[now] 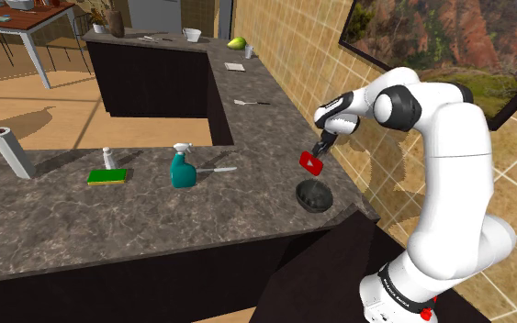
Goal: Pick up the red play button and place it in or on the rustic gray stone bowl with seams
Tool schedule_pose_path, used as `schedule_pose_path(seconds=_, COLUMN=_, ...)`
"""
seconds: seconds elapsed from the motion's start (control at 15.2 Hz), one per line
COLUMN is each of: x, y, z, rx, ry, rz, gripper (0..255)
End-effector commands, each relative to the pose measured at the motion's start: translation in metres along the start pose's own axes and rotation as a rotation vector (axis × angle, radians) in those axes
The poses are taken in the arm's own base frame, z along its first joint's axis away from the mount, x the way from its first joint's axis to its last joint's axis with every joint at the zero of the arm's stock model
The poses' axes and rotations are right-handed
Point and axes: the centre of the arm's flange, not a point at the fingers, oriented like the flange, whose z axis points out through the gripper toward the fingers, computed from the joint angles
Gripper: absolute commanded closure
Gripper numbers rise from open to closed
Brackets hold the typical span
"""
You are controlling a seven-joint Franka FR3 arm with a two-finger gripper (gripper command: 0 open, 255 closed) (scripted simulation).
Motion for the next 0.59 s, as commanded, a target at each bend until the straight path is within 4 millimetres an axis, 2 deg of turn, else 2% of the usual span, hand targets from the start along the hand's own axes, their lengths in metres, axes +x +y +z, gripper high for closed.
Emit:
schedule_pose_path(seconds=0.0, x=0.001, y=-0.001, z=0.010, rx=0.000, ry=0.001, rz=0.000, gripper=0)
schedule_pose_path(seconds=0.2, x=0.001, y=-0.001, z=0.029, rx=0.000, ry=0.001, rz=0.000, gripper=0)
schedule_pose_path(seconds=0.53, x=0.001, y=-0.001, z=0.029, rx=0.000, ry=0.001, rz=0.000, gripper=0)
